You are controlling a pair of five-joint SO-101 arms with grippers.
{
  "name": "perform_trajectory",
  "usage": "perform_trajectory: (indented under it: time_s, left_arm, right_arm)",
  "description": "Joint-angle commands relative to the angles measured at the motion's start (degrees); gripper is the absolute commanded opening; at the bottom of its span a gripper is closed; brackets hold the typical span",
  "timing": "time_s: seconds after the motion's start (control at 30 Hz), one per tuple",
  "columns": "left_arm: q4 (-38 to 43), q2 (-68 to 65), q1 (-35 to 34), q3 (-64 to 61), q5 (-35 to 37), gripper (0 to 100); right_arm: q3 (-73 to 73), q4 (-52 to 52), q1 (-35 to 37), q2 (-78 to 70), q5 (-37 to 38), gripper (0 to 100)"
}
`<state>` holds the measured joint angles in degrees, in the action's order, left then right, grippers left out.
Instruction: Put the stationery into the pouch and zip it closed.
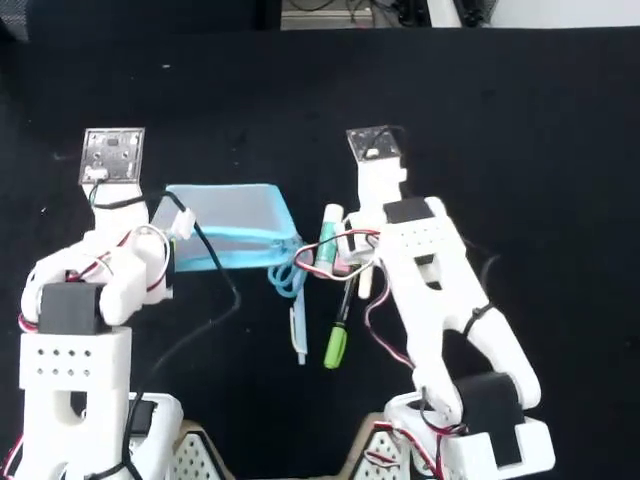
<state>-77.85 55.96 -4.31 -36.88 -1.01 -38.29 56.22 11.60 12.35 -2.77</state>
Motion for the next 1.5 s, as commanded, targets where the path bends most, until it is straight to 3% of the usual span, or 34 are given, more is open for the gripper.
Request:
perform_trajectory:
  time_s: [0.0,0.23,0.5,0.73,0.93,1.2,1.47]
  left_arm:
    - [0.7,1.3,0.0,0.4,0.4,3]
    - [-0.1,1.8,-0.1,1.5,0.5,3]
    - [-0.1,1.6,-0.1,1.1,0.3,3]
    - [-0.1,1.5,-0.1,1.1,0.3,3]
    - [-0.1,1.4,-0.4,1.1,0.3,3]
    - [-0.1,1.6,-0.4,1.0,0.2,3]
    - [-0.2,1.7,-0.2,1.0,0.2,3]
  right_arm:
    - [-0.3,-3.2,-2.5,-0.3,-0.5,23.0]
    - [-1.2,-7.4,-7.3,-4.5,-3.2,23.0]
    - [-0.7,2.9,-1.1,-0.7,-1.4,23.0]
    - [-14.9,-5.6,3.2,13.9,-1.3,22.8]
    - [-16.9,-11.5,2.6,11.4,-7.4,16.1]
    - [-1.7,-12.0,-7.4,-1.7,-7.9,18.8]
    - [17.3,-11.9,-7.8,-19.4,-8.0,18.8]
